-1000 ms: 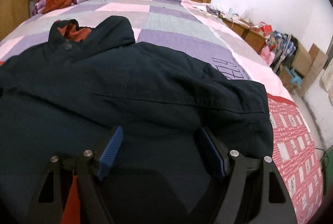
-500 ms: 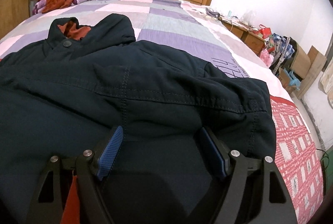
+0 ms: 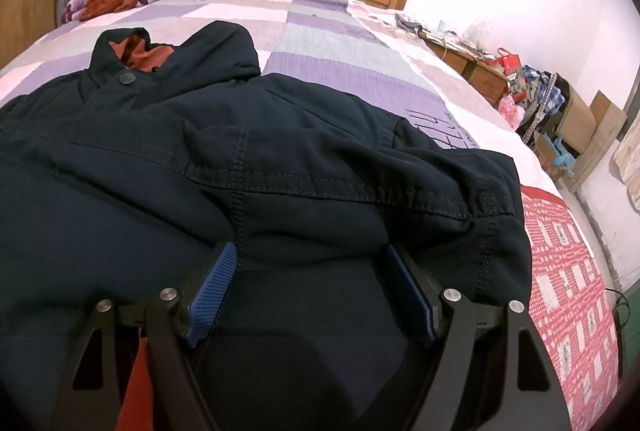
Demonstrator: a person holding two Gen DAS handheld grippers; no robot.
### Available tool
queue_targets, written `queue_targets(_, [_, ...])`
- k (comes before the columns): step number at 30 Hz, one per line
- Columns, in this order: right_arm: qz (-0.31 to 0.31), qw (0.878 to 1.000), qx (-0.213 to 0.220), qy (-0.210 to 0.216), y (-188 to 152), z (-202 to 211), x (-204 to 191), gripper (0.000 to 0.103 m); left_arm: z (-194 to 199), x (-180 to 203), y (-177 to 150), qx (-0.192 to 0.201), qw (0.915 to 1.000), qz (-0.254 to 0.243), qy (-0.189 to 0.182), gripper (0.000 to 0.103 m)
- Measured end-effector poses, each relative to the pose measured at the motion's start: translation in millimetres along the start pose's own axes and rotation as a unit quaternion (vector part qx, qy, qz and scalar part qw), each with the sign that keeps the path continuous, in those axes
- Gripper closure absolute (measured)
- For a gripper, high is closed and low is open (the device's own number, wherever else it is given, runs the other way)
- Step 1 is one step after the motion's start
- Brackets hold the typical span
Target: Fold large clothes
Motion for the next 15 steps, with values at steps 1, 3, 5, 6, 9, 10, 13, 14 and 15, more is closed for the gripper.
queue_targets(1, [0.001, 1.0, 0.0, -0.001, 0, -1, 0, 0.024, -3, -17, 5, -0.002, 0.9997, 0.021, 0.008, 0.0])
queue_targets(3, [0.004, 1.0, 0.0, -0.004, 0, -1, -1, 0.024, -9, -41, 11, -0.007, 0.9989, 0.045, 0.014, 0.0])
queue_targets(5, [0.006, 1.0, 0.0, -0.006, 0, -2, -2, 0.024, -19, -53, 14, -0.02, 0.9978, 0.063, 0.007, 0.0])
queue_targets(6, [0.007, 1.0, -0.001, -0.007, 1, -2, -2, 0.024, -26, -59, 16, -0.029, 0.9969, 0.073, 0.002, 0.0])
queue_targets(9, [0.01, 1.0, 0.0, -0.011, 1, -1, -3, 0.024, -45, -60, 16, -0.053, 0.9931, 0.103, -0.016, 0.0])
queue_targets(10, [0.011, 1.0, 0.0, -0.012, 1, -1, -4, 0.024, -49, -58, 16, -0.057, 0.9921, 0.11, -0.02, 0.0])
queue_targets(13, [0.014, 1.0, 0.0, -0.015, 2, -1, -5, 0.024, -56, -51, 16, -0.065, 0.9854, 0.152, -0.04, 0.0])
queue_targets(14, [0.014, 1.0, 0.0, -0.016, 2, -1, -5, 0.024, -54, -49, 17, -0.057, 0.9822, 0.17, -0.054, 0.0])
queue_targets(15, [0.014, 1.0, -0.001, -0.015, 2, -1, -5, 0.024, -52, -47, 19, -0.054, 0.9796, 0.182, -0.066, 0.0])
Point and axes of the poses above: each gripper's, at about its wrist camera, not at the fingertips, and z roughly against the way its jaws point, x to its right, y to its top, the point moved 3 cm from there along -z, roughly the way its jaws point, and after that the axes turned 3 degrees about x, right-handed, at the moved point
